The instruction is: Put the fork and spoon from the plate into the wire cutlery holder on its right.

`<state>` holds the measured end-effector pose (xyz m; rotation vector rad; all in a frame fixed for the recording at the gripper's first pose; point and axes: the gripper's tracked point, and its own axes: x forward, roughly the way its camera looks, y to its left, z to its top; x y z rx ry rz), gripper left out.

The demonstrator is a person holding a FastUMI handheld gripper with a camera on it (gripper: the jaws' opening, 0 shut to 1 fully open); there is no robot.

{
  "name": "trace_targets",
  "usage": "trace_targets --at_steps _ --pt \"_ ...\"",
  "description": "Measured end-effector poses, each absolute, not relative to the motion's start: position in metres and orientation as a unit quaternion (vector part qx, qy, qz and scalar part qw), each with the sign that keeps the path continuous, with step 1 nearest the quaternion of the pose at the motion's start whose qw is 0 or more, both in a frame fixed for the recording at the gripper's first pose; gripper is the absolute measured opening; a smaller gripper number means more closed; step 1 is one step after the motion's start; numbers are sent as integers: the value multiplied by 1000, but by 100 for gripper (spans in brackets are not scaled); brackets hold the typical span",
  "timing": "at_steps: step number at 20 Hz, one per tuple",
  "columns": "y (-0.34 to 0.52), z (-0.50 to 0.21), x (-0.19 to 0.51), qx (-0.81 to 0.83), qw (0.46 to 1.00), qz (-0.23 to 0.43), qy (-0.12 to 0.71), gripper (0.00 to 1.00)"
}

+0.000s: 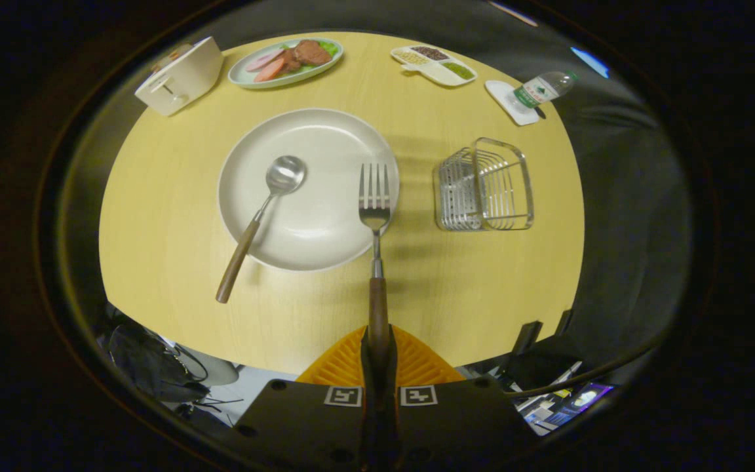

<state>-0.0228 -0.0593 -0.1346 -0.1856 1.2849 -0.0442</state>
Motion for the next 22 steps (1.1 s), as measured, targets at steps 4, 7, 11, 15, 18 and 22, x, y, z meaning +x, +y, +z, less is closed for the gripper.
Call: trace_targets --at_steps 4,7,11,15,18,22 --pt "-84 -106 -24 -47 801 -47 595 7" --pt "-110 -91 -22 -25 801 -75 594 7" --pt "-132 -88 -19 -6 787 -94 610 7" --pt "-143 -96 -3 15 774 -92 626 7" --pt "-152 -106 7 20 764 -85 639 7" --pt "-151 -123 19 15 752 -58 656 7"
